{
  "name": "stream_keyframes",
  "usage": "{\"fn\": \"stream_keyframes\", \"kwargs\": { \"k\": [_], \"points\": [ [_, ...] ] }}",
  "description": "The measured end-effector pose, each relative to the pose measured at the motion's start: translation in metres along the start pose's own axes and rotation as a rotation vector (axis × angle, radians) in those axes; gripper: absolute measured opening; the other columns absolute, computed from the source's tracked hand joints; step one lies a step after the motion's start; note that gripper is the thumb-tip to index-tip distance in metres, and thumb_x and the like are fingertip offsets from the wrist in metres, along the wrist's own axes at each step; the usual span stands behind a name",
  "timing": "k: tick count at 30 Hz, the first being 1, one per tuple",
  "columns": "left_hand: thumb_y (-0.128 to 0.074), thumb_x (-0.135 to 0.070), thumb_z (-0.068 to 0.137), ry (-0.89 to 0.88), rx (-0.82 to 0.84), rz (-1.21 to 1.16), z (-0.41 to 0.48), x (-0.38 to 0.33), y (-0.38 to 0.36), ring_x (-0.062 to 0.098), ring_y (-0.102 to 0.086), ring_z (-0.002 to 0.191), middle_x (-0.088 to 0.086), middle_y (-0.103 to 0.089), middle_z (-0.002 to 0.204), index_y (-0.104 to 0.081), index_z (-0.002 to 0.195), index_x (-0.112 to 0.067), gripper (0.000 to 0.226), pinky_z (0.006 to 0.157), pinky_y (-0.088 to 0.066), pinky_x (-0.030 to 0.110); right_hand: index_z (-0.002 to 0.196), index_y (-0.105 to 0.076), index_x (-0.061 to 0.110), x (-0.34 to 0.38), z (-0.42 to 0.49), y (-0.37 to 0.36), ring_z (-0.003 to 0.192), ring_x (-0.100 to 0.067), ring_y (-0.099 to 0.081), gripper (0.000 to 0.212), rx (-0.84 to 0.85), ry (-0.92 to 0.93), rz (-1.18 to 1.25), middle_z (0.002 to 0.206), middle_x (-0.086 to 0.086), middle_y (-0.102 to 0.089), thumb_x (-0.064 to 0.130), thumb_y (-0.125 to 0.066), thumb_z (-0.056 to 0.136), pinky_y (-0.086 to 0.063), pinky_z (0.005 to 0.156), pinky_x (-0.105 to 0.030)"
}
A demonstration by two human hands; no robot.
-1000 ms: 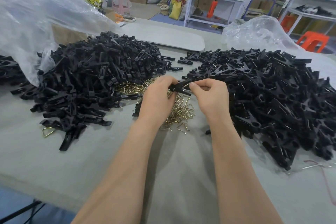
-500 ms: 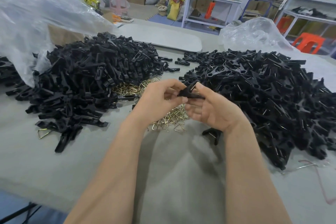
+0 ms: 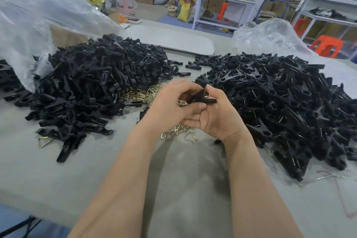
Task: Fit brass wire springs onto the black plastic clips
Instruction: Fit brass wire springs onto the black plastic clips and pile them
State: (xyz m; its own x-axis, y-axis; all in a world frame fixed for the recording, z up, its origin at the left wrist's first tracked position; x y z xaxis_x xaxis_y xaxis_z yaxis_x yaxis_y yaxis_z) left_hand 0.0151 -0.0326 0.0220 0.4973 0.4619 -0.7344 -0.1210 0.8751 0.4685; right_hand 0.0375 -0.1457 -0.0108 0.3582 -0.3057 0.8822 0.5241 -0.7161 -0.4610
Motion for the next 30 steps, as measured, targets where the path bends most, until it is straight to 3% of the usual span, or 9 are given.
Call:
{"fn": "stream_keyframes", "kwargs": {
  "k": [4,10,12,15,18,24,30],
  "points": [
    [-0.077,-0.012,0.074,0.012,-0.033,-0.16,-0.0014,-0.0025,0.0052,-0.005,-0.053,0.078,-0.014,-0.063,0.087,-0.066,0.093,-0.032,0.03,0.076,-0.039,0.007,0.093,-0.075,0.007,0.0038,-0.0042,-0.0008,0.08,-0.024,-0.072,0.058,0.018,0.006,0.017,0.086,-0.013,-0.074,0.054,-0.047,0.074,-0.059,0.068,-0.032],
    [-0.076,-0.028,0.065,-0.009,-0.07,-0.171,-0.0021,-0.0067,0.0087,-0.006,-0.059,0.08,-0.025,-0.066,0.081,-0.064,0.085,-0.045,0.029,0.08,-0.043,0.01,0.083,-0.077,0.008,0.004,-0.004,-0.005,0.073,-0.019,-0.073,0.054,0.032,0.029,0.006,0.076,-0.011,-0.074,0.054,-0.053,0.069,-0.059,0.064,-0.028],
    [-0.076,-0.028,0.065,-0.011,-0.076,-0.163,-0.0018,-0.0065,0.0092,-0.007,-0.059,0.081,-0.027,-0.065,0.081,-0.064,0.086,-0.045,0.029,0.08,-0.042,0.008,0.082,-0.077,0.007,0.0031,-0.003,-0.0043,0.071,-0.019,-0.073,0.054,0.015,0.029,0.026,0.075,-0.011,-0.074,0.053,-0.051,0.074,-0.059,0.061,-0.027],
    [-0.082,-0.022,0.067,-0.026,-0.066,-0.09,-0.0021,-0.0051,0.0092,-0.007,-0.056,0.082,-0.02,-0.064,0.081,-0.062,0.085,-0.044,0.034,0.079,-0.039,0.006,0.097,-0.067,0.004,0.0008,-0.0024,-0.0037,0.07,-0.019,-0.073,0.063,0.02,0.002,0.001,0.075,-0.01,-0.074,0.059,-0.047,0.075,-0.059,0.061,-0.027],
    [-0.082,-0.02,0.069,-0.064,-0.047,0.005,-0.0024,-0.0066,0.0075,-0.003,-0.054,0.083,-0.015,-0.061,0.081,-0.066,0.088,-0.033,0.027,0.077,-0.038,0.006,0.099,-0.058,0.004,-0.0006,-0.0038,-0.0027,0.071,-0.019,-0.073,0.06,0.029,-0.04,-0.059,0.074,-0.009,-0.074,0.057,-0.045,0.075,-0.059,0.064,-0.027],
    [-0.082,-0.023,0.069,-0.09,-0.065,0.029,-0.0031,-0.01,0.0082,-0.002,-0.055,0.083,-0.021,-0.06,0.077,-0.068,0.089,-0.031,0.026,0.078,-0.042,0.014,0.08,-0.076,0.009,-0.0007,-0.0038,-0.0029,0.07,-0.02,-0.073,0.055,0.015,-0.004,-0.057,0.07,-0.01,-0.073,0.055,-0.046,0.073,-0.059,0.062,-0.027],
    [-0.082,-0.021,0.069,-0.055,-0.064,-0.024,-0.0028,-0.0096,0.0114,-0.004,-0.057,0.082,-0.014,-0.063,0.082,-0.065,0.089,-0.039,0.032,0.077,-0.039,0.006,0.085,-0.077,0.007,0.001,-0.0036,-0.0047,0.07,-0.021,-0.073,0.055,0.027,0.008,-0.023,0.074,-0.012,-0.073,0.054,-0.052,0.07,-0.059,0.061,-0.027]
  ]
}}
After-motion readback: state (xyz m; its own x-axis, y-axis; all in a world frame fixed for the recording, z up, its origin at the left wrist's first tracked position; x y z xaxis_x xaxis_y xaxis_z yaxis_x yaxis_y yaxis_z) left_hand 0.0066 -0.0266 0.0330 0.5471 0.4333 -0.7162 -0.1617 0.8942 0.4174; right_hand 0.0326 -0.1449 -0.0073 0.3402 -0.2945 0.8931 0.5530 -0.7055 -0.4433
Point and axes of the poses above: each hand's wrist, its own z-axis towards the middle knuckle, its own y-axis out of the back of the hand, x = y × z, the point moved 4 cm from there along z, towards the middle knuckle
